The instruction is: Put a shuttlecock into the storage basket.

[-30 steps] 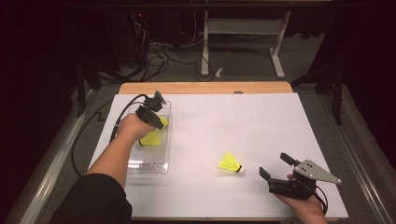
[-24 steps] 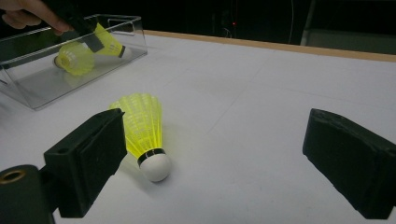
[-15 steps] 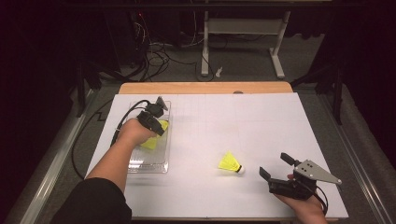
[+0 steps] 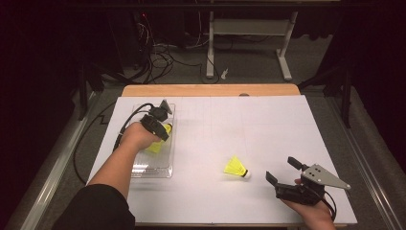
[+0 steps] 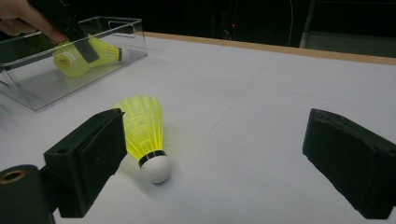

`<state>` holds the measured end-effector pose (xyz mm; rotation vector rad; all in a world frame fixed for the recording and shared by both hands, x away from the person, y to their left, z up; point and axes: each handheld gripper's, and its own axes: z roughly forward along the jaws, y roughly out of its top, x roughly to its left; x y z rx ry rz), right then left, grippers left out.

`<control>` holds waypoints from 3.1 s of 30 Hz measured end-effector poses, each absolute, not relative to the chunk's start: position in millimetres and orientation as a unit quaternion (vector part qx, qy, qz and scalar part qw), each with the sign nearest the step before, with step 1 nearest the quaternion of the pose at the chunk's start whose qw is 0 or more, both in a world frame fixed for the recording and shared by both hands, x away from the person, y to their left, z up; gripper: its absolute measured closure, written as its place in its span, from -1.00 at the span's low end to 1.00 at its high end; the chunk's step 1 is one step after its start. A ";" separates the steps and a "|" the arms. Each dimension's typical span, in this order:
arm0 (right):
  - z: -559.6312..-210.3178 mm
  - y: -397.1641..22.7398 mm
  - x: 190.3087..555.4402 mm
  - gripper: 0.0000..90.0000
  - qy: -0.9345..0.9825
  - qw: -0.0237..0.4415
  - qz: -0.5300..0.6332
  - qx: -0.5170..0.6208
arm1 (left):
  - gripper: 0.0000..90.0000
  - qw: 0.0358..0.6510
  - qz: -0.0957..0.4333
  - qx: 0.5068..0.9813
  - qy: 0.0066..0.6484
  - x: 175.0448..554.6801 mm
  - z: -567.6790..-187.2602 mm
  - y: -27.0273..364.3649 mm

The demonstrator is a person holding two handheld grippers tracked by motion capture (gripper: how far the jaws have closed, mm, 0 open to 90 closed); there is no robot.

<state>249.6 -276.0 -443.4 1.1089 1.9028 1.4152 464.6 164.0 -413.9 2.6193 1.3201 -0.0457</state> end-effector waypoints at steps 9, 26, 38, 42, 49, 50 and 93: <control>-442.4 -275.5 248.9 -0.85 0.701 0.260 0.523 0.410 | 0.55 0.113 -0.022 0.885 0.451 461.1 -407.2 165.1; -441.6 -275.7 249.0 -0.84 0.700 0.259 0.525 0.410 | 0.20 0.109 -0.025 0.884 0.454 450.0 -388.6 169.8; -441.6 -275.1 249.1 -0.84 0.700 0.259 0.524 0.410 | 0.05 0.103 -0.027 0.887 0.450 439.5 -373.9 171.8; -441.3 -274.9 248.8 -0.84 0.700 0.260 0.524 0.409 | -0.03 0.099 -0.023 0.889 0.446 433.7 -371.7 171.2; -441.4 -274.7 248.6 -0.84 0.700 0.260 0.524 0.409 | -0.14 0.112 -0.025 0.887 0.447 424.9 -365.2 172.3; -441.4 -274.6 248.6 -0.84 0.700 0.260 0.524 0.409 | -0.16 0.118 -0.041 0.869 0.478 419.6 -365.4 168.8; -439.9 -276.1 250.9 -0.99 0.688 0.287 0.514 0.424 | -0.98 0.255 0.042 0.731 0.632 383.1 -382.2 140.8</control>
